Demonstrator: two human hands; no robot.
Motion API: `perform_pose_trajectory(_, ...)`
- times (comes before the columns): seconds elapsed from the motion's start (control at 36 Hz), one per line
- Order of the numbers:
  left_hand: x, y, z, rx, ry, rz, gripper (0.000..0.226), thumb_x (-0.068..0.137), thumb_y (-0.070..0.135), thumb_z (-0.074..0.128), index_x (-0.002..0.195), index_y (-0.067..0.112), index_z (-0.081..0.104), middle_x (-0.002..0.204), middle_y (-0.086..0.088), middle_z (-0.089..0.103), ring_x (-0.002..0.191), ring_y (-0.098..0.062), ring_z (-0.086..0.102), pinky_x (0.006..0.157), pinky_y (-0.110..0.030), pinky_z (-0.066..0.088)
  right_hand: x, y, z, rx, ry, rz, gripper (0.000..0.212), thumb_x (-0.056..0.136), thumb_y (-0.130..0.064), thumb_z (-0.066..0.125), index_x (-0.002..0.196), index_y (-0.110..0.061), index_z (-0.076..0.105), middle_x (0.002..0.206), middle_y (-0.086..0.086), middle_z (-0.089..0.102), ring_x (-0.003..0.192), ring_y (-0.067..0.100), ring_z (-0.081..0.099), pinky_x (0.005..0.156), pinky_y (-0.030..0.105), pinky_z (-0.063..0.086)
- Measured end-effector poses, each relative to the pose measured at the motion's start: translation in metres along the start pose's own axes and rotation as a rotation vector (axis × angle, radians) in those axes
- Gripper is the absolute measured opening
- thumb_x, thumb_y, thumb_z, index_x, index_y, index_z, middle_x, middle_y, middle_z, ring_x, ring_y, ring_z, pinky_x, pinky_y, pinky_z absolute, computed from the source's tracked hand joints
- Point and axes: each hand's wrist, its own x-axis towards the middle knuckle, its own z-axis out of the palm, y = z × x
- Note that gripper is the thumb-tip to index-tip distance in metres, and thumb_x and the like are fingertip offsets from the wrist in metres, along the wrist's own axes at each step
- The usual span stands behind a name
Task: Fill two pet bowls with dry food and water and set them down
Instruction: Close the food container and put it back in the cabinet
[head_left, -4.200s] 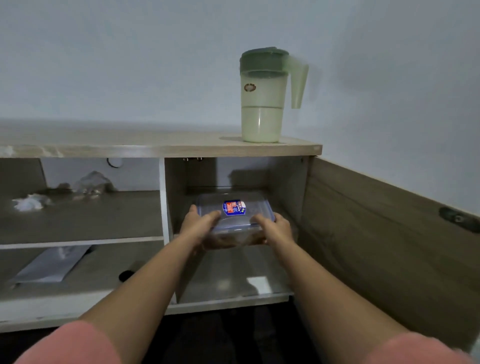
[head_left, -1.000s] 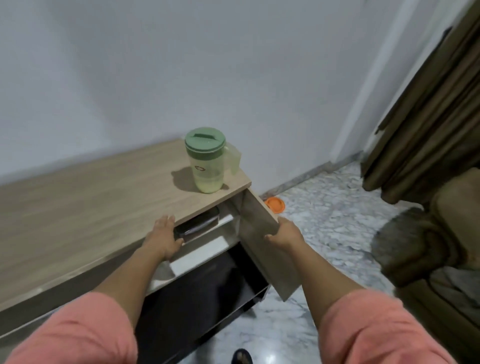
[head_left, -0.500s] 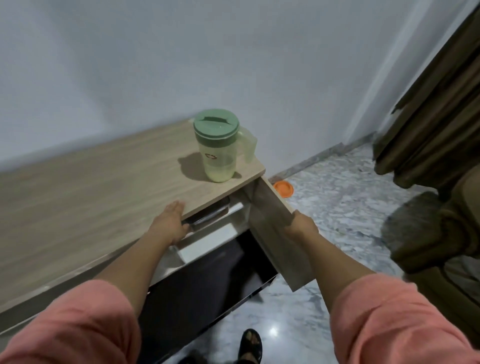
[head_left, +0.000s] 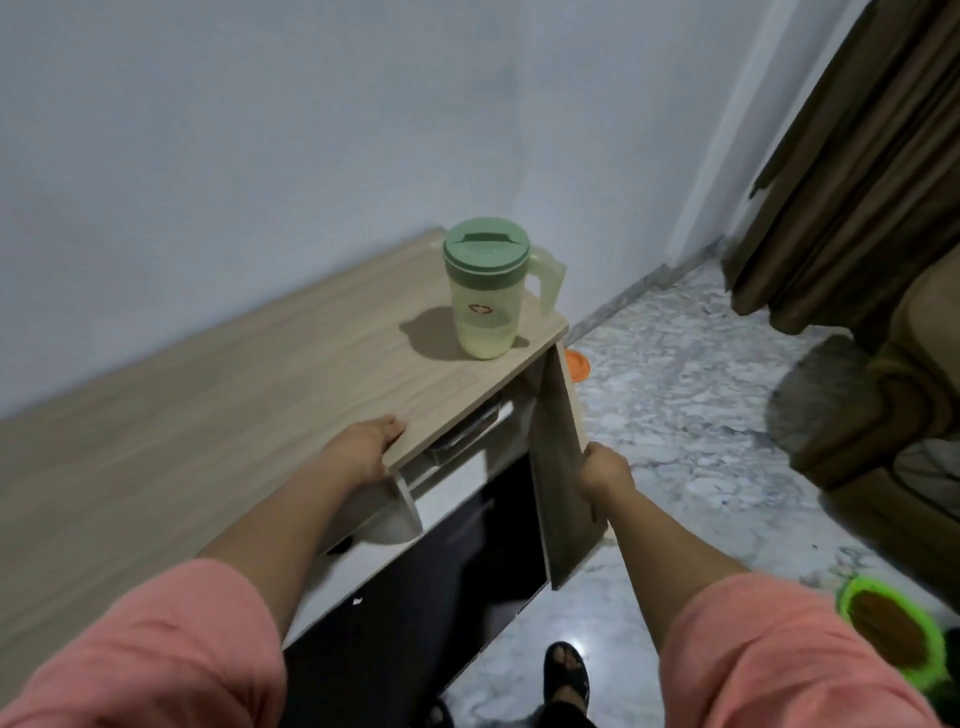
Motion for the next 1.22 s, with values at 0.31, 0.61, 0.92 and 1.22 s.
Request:
perform_pose_trajectory(0.31, -0.002, -0.010, 0.004, 0.026, 0.021, 0.078, 0.078, 0.090, 0.015, 0.060, 0.154, 0.023, 0.017, 0.162, 0.004, 0.011, 0.145, -0.019, 0.025, 0.115, -0.027, 0.024, -0.017, -0.050, 0.084, 0.611, -0.148, 0.244, 0.047, 0.088, -0.035, 0.061, 0.123, -0.003, 0.057, 0.112, 0.021, 0.064, 0.095, 0.039, 0.065, 0.056, 0.041, 0.058)
perform_pose_trajectory(0.61, 0.002, -0.012, 0.004, 0.031, 0.015, 0.078, 0.074, 0.092, 0.011, 0.054, 0.154, 0.027, 0.016, 0.162, 0.008, 0.010, 0.144, -0.020, 0.028, 0.114, -0.030, 0.030, -0.031, -0.106, 0.119, 1.036, -0.268, 0.478, 0.047, 0.091, -0.036, 0.061, 0.124, -0.005, 0.048, 0.110, 0.010, 0.051, 0.109, 0.038, 0.060, 0.091, 0.051, 0.052)
perform_pose_trajectory(0.92, 0.001, -0.013, 0.003, 0.036, -0.006, 0.091, 0.077, 0.090, 0.013, 0.059, 0.153, 0.026, 0.017, 0.161, 0.007, 0.013, 0.143, -0.021, 0.030, 0.112, -0.034, 0.035, -0.032, -0.135, 0.134, 1.218, -0.254, 0.402, 0.023, 0.093, -0.020, 0.047, 0.071, -0.016, 0.053, 0.065, 0.003, 0.045, 0.059, 0.018, 0.045, 0.075, 0.038, 0.055)
perform_pose_trajectory(1.22, 0.003, -0.014, 0.004, 0.019, -0.020, 0.088, 0.081, 0.089, 0.011, 0.061, 0.154, 0.027, 0.015, 0.162, 0.008, 0.010, 0.144, -0.020, 0.028, 0.113, -0.034, 0.035, -0.034, -0.153, 0.134, 1.491, -0.264, 0.401, 0.037, 0.102, -0.039, 0.033, 0.105, -0.008, 0.052, 0.081, 0.007, 0.052, 0.099, 0.026, 0.055, 0.103, 0.044, 0.044)
